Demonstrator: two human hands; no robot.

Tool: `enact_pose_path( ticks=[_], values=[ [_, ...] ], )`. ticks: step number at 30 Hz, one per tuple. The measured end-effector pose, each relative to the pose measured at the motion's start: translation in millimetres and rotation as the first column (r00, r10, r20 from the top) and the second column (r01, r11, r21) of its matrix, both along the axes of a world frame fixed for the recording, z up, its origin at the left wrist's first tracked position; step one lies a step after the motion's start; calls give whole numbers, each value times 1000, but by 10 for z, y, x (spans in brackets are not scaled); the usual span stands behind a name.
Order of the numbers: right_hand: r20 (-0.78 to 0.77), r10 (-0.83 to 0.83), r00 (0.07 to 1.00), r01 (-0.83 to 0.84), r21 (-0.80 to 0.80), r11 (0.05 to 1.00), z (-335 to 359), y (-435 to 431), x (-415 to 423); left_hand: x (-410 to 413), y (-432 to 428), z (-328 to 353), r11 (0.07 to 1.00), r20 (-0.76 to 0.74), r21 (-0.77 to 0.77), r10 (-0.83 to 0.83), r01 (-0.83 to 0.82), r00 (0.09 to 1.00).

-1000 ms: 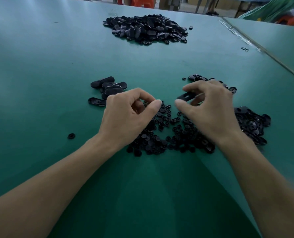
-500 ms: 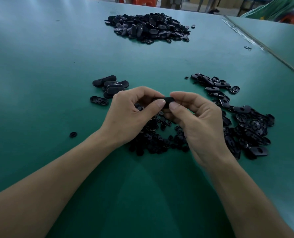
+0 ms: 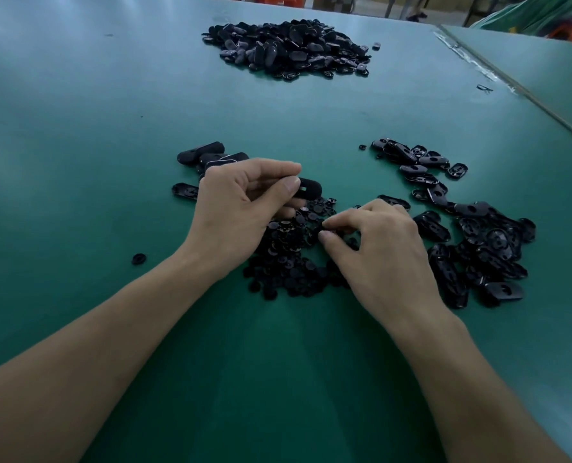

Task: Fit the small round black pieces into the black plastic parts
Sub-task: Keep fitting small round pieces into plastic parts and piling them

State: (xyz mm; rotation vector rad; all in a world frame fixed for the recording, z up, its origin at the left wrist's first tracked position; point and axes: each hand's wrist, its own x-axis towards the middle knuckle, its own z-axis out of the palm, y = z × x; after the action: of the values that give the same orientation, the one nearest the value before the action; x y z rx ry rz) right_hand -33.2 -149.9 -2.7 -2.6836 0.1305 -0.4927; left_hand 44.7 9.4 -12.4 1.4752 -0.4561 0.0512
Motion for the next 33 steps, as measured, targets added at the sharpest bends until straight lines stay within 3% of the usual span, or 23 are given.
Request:
enact_pose_path(
  ticks=[8, 21, 28, 33],
  values=[
    [-42, 24, 999, -21, 86, 996, 24, 15, -1, 7, 7, -13, 1000, -9, -4, 11, -11, 1000],
    [-24, -13, 1000, 14, 42, 999, -5, -6, -10, -7, 13, 5, 1000, -57, -5, 26, -27, 998],
    [-80, 30, 996, -26, 52, 998, 36, -24, -46, -18, 15, 17, 999, -64, 0, 37, -37, 997],
    [-39, 55, 998, -52, 82, 995, 36, 15, -41, -23, 26, 27, 999, -55, 17, 31, -30, 998]
  ],
)
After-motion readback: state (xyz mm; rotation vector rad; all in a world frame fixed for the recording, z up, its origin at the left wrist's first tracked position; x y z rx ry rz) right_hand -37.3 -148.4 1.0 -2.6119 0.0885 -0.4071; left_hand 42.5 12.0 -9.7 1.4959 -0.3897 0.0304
